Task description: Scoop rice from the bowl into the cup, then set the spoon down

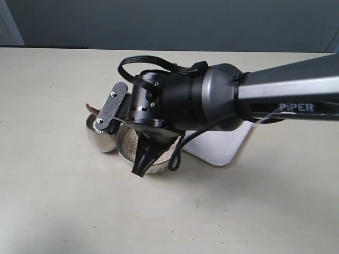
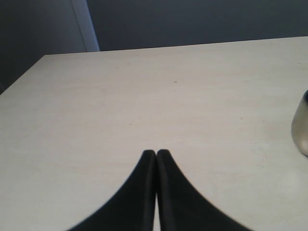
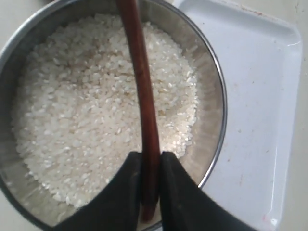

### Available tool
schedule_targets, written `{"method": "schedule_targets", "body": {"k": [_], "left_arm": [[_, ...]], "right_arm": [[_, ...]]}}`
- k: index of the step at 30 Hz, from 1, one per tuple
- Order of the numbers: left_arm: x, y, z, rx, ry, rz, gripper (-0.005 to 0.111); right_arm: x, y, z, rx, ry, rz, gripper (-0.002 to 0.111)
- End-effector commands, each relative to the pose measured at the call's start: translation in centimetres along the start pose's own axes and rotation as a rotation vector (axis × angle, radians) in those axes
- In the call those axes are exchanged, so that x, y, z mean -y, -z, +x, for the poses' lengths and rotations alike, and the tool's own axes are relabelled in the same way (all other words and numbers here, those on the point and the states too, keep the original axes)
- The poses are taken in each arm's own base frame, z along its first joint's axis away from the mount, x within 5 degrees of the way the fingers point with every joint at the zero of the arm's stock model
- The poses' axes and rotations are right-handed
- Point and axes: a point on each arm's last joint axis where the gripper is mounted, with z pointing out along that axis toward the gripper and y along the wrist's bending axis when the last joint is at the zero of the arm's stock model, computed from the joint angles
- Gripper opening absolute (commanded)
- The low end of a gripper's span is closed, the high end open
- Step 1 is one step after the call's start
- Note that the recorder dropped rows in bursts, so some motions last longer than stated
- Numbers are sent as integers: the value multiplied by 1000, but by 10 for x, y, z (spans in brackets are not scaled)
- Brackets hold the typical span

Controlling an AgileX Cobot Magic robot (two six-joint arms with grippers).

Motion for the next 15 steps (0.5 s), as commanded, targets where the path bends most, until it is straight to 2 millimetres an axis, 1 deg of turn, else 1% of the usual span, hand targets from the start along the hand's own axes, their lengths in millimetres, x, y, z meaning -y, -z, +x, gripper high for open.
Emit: {"method": "schedule_targets", "body": {"k": [1, 3, 10, 15], "left_arm": [[0, 1, -4, 19, 7, 1, 1], [0, 1, -4, 19, 7, 1, 1], [0, 1, -4, 19, 7, 1, 1], [0, 1, -4, 19, 7, 1, 1]], "right_arm": [[1, 5, 0, -4, 8, -41, -1], [-2, 5, 1, -8, 16, -67, -1], [-2, 6, 1, -15, 12, -73, -1], [4, 14, -4, -39, 11, -63, -1]]}}
